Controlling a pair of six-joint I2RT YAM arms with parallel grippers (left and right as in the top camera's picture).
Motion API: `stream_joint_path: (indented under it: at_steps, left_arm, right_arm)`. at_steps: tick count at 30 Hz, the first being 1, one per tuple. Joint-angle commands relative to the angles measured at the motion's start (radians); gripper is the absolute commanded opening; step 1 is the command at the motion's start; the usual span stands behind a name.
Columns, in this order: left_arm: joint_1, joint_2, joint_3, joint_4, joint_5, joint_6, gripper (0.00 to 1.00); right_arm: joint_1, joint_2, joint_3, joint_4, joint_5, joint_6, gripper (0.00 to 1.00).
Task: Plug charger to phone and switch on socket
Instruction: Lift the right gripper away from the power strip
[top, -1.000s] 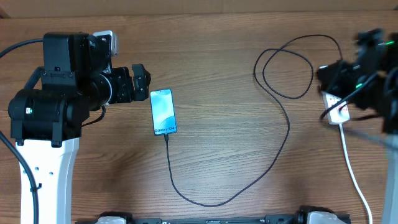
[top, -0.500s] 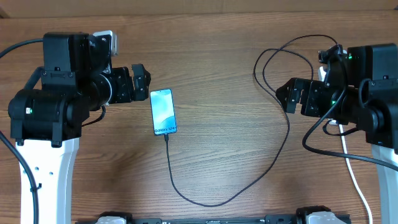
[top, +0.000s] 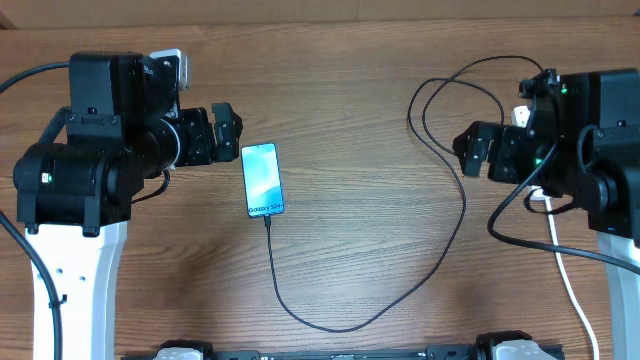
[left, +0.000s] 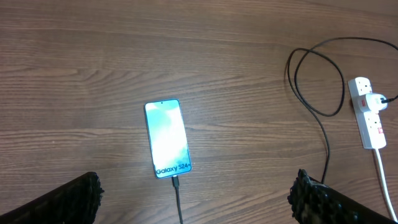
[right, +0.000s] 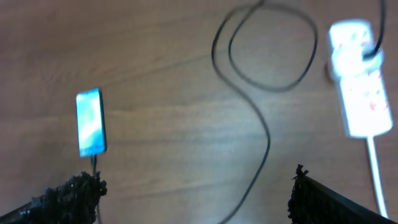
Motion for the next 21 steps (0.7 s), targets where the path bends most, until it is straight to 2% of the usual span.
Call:
stream_joint_path:
  at_steps: [1,7,14,21]
  left_arm:
    - [-0.002,0.002,0.021,0.000,0.012,-0.006,1.00]
    - [-0.002,0.002,0.021,0.000,0.012,-0.006,1.00]
    - [-0.002,0.002,0.021,0.000,0.012,-0.006,1.00]
    - [-0.002,0.002,0.021,0.000,0.012,-0.006,0.99]
  right_arm:
    - [0.004,-0.037,-0.031,0.091,0.047,-0.014,1.00]
    - [0.004,-0.211,-0.283,0.406,0.039,-0.035,1.00]
    - [-0.013,-0.542,-0.728,0.855,0.040,-0.035,1.00]
    - [-0.068,-0.875,-1.106,1.036,0.039,-0.034,1.00]
